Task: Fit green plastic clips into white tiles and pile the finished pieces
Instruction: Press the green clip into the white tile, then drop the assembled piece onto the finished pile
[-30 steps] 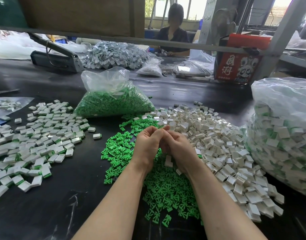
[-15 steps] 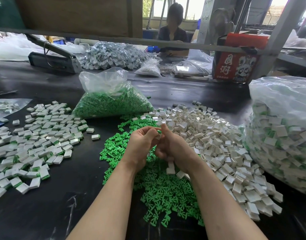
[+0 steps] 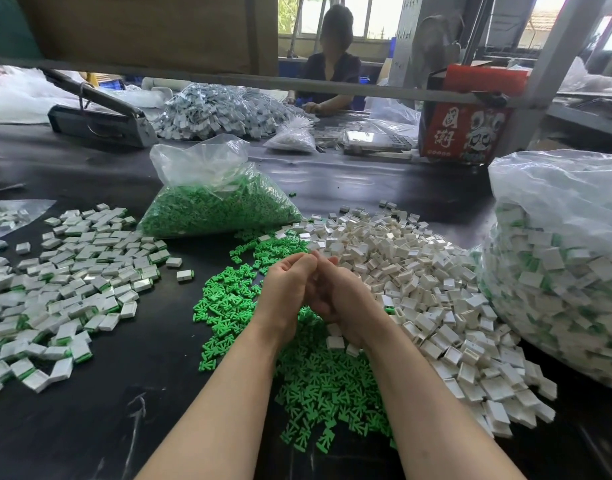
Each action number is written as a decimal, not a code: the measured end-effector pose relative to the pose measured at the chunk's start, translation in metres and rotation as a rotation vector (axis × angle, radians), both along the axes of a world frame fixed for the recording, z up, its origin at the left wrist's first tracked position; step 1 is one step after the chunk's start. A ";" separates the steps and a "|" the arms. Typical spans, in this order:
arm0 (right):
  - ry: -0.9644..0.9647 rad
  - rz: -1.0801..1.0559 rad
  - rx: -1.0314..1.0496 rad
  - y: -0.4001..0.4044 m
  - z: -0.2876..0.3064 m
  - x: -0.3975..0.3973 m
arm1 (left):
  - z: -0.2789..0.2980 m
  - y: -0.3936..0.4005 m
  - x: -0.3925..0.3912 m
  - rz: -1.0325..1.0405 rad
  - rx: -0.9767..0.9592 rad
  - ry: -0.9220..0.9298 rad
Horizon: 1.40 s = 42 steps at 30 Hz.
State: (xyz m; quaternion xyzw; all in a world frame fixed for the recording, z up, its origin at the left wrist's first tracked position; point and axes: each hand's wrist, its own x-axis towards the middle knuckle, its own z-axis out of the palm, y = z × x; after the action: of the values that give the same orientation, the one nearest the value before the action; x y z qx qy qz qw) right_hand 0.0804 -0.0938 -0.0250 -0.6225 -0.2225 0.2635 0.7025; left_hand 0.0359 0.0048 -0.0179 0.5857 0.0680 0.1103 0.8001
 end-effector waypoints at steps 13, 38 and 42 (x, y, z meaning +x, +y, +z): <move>0.047 -0.029 0.024 -0.001 0.004 -0.005 | 0.005 -0.011 0.000 0.065 -0.089 0.004; 0.208 0.021 0.148 -0.005 0.006 0.001 | -0.003 0.024 -0.001 -0.141 -0.204 -0.051; 0.154 -0.042 0.119 -0.006 0.007 0.001 | 0.003 0.038 -0.004 -0.019 -0.110 -0.031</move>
State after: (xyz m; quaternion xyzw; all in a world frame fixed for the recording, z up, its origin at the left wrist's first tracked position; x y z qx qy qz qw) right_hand 0.0813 -0.0993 -0.0177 -0.5620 -0.1699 0.2821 0.7587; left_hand 0.0322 0.0426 -0.0147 0.5396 0.0559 0.1077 0.8331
